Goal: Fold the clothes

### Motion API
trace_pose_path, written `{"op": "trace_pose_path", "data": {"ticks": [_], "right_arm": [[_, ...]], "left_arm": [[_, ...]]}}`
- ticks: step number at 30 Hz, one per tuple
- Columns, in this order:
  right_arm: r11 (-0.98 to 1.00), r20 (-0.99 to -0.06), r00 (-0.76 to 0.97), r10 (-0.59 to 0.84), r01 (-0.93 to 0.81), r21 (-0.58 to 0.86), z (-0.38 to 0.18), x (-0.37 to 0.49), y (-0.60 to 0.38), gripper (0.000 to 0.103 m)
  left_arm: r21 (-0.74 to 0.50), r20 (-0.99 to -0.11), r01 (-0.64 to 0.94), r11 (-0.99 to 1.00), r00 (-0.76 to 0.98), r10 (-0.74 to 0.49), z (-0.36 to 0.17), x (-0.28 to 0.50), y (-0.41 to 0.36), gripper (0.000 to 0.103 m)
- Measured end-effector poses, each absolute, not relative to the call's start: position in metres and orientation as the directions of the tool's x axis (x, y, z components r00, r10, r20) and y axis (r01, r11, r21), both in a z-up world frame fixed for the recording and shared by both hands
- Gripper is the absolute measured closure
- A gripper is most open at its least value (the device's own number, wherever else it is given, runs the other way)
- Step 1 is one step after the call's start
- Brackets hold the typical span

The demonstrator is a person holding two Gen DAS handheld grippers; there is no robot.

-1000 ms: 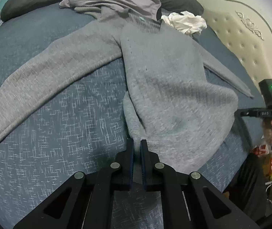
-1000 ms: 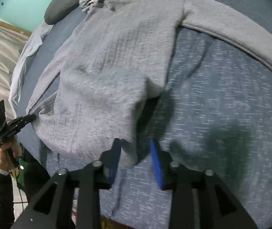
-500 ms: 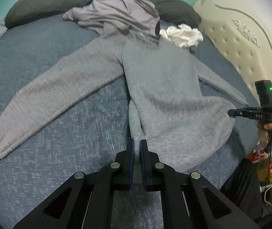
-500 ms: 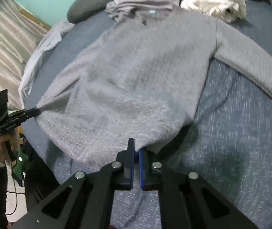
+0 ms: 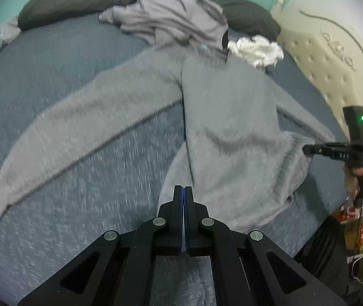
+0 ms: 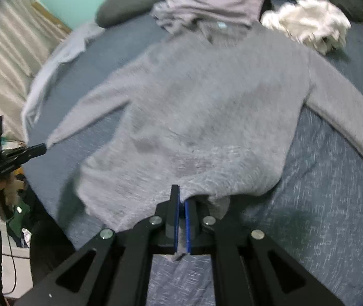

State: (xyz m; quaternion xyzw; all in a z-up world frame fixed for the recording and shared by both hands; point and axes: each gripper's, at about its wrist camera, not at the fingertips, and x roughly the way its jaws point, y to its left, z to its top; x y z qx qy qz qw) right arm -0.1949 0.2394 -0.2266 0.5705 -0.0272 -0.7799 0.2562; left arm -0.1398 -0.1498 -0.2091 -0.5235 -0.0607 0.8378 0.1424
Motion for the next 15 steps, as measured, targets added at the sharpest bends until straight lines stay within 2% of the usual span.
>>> {"op": "trace_pose_path", "data": {"ticks": [4,9,15], "right_arm": [[-0.899,-0.902,-0.203,-0.382,0.310,0.311,-0.239,-0.196,0.258,0.099],[-0.915,-0.912,-0.221,-0.345,0.298,0.274,-0.229,-0.187,0.294,0.080],[-0.917,-0.923,-0.213,-0.322,0.313,0.247,-0.231,-0.173,0.324,0.078]], "left_arm": [[-0.249,-0.883,-0.175,-0.952,-0.364,0.298,-0.235,-0.136,-0.147,0.103],[-0.246,-0.895,-0.168,-0.955,-0.338,0.290,-0.249,-0.141,-0.148,0.103],[-0.242,-0.902,-0.168,-0.955,-0.323,0.286,-0.254,-0.143,-0.149,0.103]]}}
